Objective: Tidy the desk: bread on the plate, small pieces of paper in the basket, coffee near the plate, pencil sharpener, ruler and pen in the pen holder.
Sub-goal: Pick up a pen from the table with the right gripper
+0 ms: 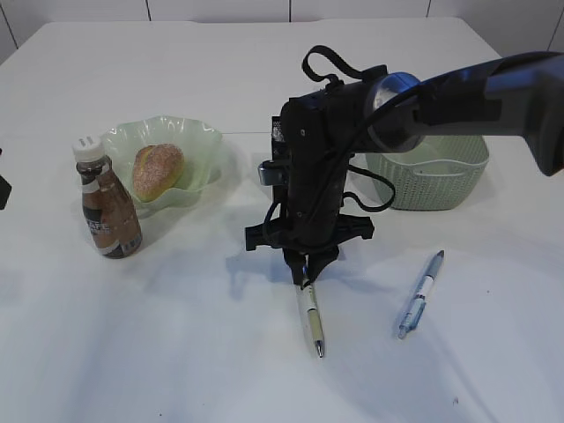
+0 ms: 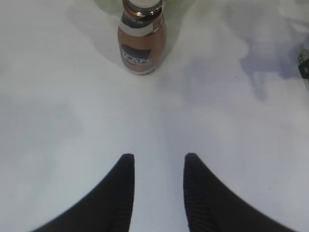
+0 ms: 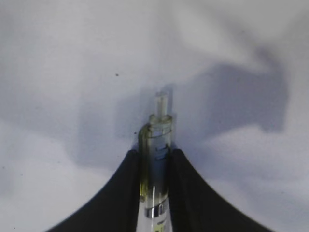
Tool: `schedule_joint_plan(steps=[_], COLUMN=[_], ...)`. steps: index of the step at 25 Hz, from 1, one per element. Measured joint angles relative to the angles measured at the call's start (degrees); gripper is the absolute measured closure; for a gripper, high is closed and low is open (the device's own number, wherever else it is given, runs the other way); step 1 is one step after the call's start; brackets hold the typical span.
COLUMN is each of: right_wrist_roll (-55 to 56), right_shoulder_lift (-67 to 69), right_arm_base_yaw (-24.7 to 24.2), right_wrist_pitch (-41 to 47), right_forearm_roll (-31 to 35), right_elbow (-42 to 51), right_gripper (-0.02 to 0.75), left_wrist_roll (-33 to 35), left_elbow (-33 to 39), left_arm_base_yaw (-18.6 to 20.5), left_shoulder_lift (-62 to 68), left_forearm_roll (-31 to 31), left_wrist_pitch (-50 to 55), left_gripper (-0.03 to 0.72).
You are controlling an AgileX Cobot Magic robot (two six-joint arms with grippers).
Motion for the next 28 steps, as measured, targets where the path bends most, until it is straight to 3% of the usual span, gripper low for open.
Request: schedule_joint_plan(steps=[20,28], right_wrist_roll=[0.0,0.0], right_shoulder_lift=[-2.5,-8.6], right_arm_base_yaw=[0.0,0.0], right_wrist_pitch=[1.6,1.8], right_forearm_roll=[-1.3,-5.4], right_elbow=[-0.5,-0.5], right_gripper=[0.591,0.592], left_wrist_roll=[0.0,0.0], left_elbow=[0.0,0.0], left_arm_base_yaw=[0.0,0.0], left_shoulder_lift=[0.0,0.0], left_forearm_roll=[0.0,0.0], left_wrist_pitch=[0.0,0.0], left_gripper=[0.449,0.449])
